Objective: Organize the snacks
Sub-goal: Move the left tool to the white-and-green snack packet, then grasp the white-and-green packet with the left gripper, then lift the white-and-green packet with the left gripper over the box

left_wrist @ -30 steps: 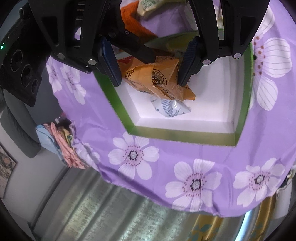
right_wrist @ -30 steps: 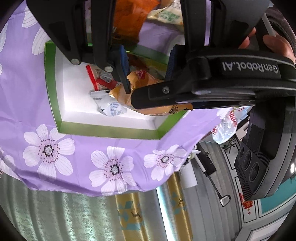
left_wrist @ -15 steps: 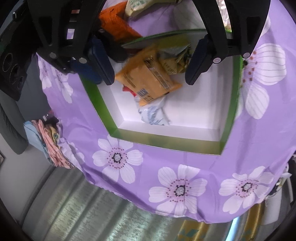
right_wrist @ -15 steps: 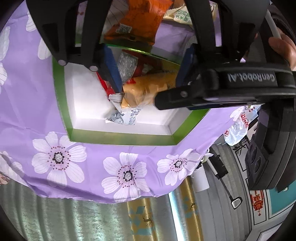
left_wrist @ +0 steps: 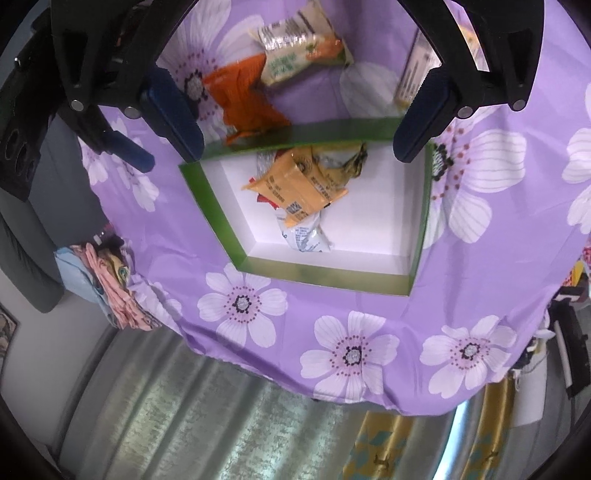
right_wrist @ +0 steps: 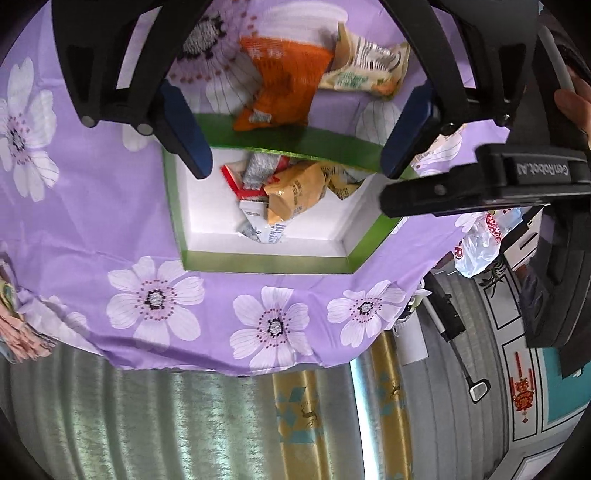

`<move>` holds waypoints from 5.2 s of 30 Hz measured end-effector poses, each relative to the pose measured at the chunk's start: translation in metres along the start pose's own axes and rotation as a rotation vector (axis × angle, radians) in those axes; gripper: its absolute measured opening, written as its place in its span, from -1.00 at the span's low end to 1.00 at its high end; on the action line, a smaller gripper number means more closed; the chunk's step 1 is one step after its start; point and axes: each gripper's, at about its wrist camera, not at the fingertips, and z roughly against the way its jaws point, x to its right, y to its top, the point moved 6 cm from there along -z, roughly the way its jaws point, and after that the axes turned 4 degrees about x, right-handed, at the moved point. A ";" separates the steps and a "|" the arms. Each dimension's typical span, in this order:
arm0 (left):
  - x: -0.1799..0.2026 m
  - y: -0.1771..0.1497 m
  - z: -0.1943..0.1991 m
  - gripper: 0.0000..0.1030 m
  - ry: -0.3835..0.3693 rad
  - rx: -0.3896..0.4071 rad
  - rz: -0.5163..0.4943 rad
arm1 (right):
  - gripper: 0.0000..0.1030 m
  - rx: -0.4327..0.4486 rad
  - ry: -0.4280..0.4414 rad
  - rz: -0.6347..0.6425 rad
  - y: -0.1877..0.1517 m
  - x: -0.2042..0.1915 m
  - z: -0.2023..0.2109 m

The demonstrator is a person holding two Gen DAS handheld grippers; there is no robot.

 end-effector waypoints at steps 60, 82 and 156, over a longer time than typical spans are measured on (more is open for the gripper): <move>-0.013 -0.114 -0.020 0.97 -0.049 -0.203 0.062 | 0.16 -0.220 0.253 0.001 -0.110 -0.042 -0.015; -0.012 -0.108 -0.034 0.06 -0.107 -0.210 0.056 | -0.49 -0.275 0.282 0.025 -0.112 -0.049 -0.044; 0.034 0.022 -0.084 0.05 -0.143 -0.115 -0.086 | -0.55 -0.073 0.197 0.019 0.009 0.010 -0.072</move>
